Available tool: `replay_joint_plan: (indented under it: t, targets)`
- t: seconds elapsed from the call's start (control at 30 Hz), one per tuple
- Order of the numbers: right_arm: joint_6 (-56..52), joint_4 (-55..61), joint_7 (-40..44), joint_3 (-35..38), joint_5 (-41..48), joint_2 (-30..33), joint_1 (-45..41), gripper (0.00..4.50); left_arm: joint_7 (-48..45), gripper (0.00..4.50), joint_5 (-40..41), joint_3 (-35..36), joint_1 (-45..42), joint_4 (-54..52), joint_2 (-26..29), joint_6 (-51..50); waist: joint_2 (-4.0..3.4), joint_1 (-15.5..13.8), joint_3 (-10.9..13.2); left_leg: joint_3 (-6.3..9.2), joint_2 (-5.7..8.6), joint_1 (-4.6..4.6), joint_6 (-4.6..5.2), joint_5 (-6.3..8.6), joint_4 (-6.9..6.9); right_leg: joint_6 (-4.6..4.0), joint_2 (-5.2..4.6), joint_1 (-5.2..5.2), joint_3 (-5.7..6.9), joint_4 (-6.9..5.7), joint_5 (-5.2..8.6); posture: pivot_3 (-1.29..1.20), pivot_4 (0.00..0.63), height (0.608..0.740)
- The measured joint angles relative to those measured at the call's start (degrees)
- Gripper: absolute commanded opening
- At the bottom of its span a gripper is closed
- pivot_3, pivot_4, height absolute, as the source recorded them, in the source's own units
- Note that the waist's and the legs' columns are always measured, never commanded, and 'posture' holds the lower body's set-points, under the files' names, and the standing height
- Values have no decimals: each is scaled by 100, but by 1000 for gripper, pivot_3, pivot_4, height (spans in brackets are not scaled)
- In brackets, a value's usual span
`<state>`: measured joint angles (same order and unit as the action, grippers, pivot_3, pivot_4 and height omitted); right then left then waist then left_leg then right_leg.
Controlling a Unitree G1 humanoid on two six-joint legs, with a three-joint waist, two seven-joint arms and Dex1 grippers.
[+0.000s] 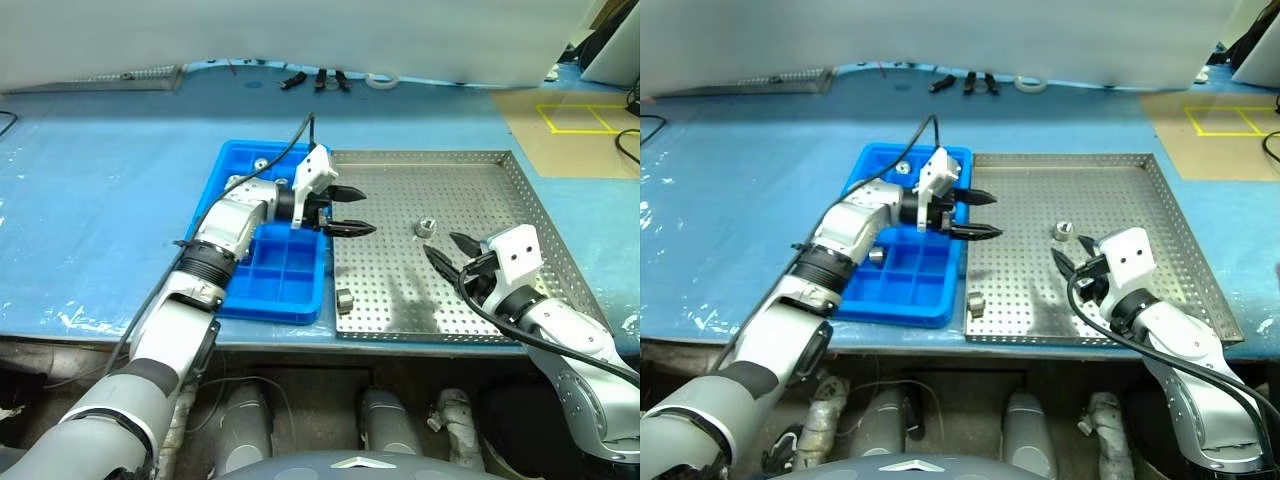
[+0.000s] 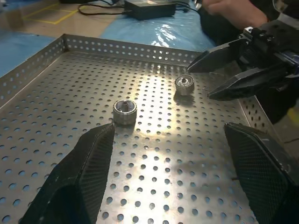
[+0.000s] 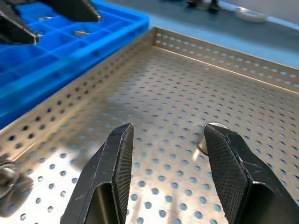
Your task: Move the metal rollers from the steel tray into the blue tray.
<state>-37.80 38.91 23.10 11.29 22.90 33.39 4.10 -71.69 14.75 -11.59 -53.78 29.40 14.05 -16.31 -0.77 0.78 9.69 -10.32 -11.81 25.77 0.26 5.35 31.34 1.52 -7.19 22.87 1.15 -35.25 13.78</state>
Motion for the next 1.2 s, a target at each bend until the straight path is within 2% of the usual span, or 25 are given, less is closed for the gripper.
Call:
replay_joint_plan:
  t: [0.17, 0.47, 1.2]
  targets:
    - [97, -461, 378, -14, 10, 215, -542, 2468, 181, 3931, -5, 76, 111, -178, 168, -78, 1, -71, 0, 0, 0, -9, 1, 1, 5, -5, -2, -18, 2, 1, -3, -315, 150, 740]
    - [307, -887, 626, -82, -12, 174, -630, 2468, 413, 3931, 49, 190, 608, -903, 445, -476, 0, -225, 0, 0, -3, -2, 4, 1, -2, -6, -1, -10, 7, 7, -2, -284, 150, 740]
    - [441, -886, 463, -66, -144, 50, -217, 2468, 587, 3931, 53, 213, 630, -977, 351, -520, 0, -293, 0, -3, -3, -10, 2, 1, -4, -8, 0, -13, 2, 9, -4, -318, 150, 740]
